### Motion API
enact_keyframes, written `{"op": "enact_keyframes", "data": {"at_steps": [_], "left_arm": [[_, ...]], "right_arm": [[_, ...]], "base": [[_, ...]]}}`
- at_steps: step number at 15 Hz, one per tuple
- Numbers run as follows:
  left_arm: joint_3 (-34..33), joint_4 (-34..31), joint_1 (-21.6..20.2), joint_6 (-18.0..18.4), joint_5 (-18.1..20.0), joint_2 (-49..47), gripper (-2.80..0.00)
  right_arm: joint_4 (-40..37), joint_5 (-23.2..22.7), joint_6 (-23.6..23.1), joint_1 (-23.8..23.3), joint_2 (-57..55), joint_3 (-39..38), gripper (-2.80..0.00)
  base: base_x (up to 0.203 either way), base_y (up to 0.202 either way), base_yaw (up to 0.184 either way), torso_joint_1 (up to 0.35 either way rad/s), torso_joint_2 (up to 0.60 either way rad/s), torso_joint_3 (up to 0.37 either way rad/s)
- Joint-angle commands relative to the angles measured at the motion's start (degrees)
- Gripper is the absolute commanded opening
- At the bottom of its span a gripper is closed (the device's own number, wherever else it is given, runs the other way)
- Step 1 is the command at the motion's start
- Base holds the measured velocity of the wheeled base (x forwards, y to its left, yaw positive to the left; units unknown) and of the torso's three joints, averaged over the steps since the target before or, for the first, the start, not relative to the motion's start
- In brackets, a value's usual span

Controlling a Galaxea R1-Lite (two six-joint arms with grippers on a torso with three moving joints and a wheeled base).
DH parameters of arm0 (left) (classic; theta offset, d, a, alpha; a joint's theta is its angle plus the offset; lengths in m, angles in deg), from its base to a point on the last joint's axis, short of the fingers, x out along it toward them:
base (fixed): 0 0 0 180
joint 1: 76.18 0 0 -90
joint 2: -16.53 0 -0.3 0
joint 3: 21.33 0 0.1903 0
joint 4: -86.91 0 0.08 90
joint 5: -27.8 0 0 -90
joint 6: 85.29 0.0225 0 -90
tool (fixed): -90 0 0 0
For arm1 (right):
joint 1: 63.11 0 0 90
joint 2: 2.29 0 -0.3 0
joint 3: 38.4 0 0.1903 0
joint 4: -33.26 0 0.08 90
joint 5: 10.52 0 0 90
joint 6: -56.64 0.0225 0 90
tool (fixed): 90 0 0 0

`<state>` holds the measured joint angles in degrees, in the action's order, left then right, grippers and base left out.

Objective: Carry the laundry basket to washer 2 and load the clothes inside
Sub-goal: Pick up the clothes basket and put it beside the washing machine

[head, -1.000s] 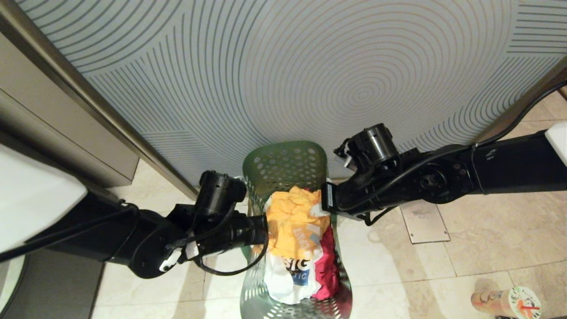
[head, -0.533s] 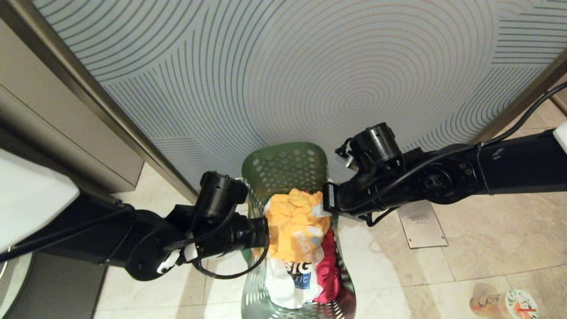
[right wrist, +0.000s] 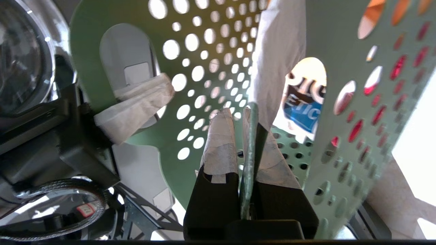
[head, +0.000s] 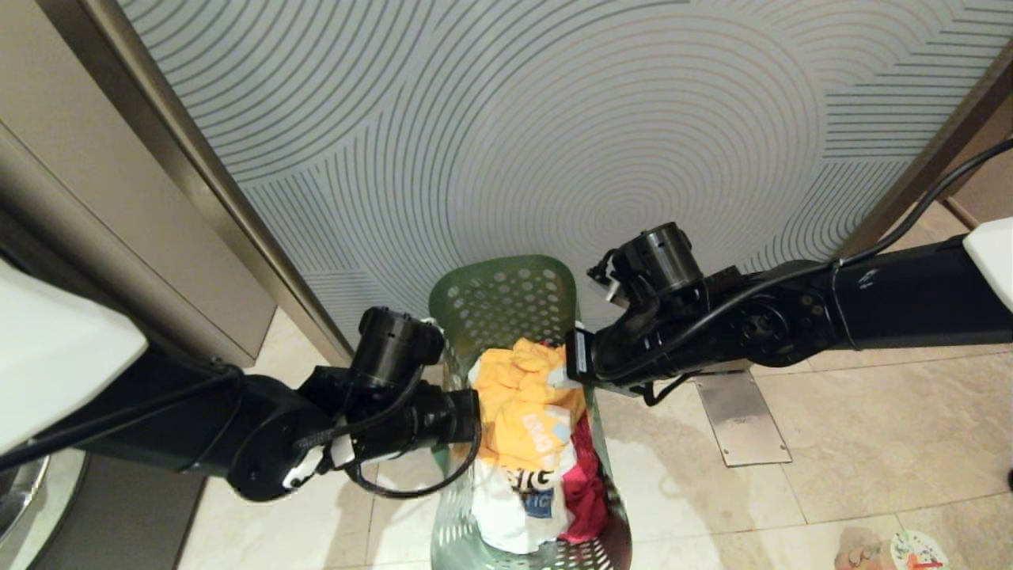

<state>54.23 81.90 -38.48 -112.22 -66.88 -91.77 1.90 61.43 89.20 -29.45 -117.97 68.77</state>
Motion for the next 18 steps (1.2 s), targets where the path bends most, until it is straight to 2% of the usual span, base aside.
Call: {"op": "enact_keyframes", "data": {"at_steps": [1,10,18], "left_arm": [[-0.08,0.19,0.01,-0.2,0.02,-0.09,-2.8],[-0.08,0.19,0.28,-0.15,-0.06,0.82,-2.8],[-0.26,-0.16,2.29,-0.67,-0.24,1.51,-2.8]], "right_arm": [[0.0,-0.15,0.27,0.5,-0.42,0.53,-2.8],[0.09,-0.02,0.31,1.92,-0.38,0.71,-2.8],[0.02,0.03,0.13,1.85,0.02,0.32,-2.8]], "base": [[0.0,0.0,0.0,-0.001,0.01,0.201],[0.0,0.0,0.0,0.003,0.0,0.2],[0.0,0.0,0.0,0.001,0.0,0.204]]}}
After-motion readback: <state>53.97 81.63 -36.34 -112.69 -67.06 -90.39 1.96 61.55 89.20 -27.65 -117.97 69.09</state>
